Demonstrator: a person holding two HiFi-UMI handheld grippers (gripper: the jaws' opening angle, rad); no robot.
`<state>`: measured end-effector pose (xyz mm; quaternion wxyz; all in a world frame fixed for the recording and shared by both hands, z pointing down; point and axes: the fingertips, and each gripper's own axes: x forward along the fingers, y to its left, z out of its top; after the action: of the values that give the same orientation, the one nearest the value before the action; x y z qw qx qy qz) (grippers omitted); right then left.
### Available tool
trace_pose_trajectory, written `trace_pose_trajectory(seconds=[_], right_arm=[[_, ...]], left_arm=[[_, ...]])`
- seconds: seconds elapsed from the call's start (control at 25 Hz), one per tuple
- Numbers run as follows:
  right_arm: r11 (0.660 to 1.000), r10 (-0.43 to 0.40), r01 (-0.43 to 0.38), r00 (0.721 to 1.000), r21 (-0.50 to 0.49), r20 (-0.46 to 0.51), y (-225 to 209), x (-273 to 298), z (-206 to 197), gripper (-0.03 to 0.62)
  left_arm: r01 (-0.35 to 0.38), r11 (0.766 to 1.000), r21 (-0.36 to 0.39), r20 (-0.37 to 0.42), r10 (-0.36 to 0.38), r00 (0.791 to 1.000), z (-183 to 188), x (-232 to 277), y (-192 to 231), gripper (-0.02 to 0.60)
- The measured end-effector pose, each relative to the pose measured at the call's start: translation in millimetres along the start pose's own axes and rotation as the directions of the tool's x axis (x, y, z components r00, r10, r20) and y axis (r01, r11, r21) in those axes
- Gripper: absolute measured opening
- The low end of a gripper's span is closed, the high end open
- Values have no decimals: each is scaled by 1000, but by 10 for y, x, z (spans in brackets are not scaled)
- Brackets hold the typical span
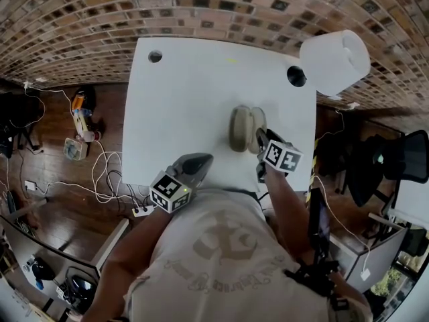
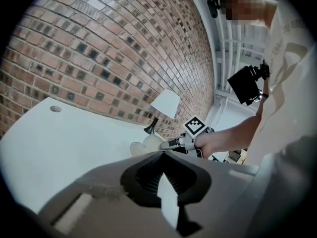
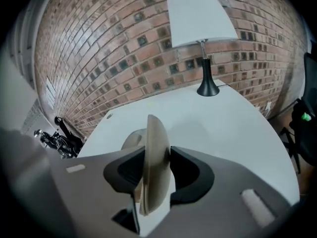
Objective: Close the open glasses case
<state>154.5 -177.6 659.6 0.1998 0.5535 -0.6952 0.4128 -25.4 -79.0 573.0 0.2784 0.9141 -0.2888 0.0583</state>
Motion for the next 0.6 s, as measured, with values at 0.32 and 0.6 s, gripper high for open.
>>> trace_pose_trajectory(seconds=[0.32, 0.6], right_arm=[[993, 33, -31, 999, -112, 13, 284, -43, 41, 194], [956, 137, -127, 990, -264, 18, 762, -33, -25, 219]], left_arm=[[-13, 1000, -18, -3, 13, 1000, -47, -54, 23, 6], [-13, 1000, -17, 1, 13, 1000, -44, -66, 0, 6]])
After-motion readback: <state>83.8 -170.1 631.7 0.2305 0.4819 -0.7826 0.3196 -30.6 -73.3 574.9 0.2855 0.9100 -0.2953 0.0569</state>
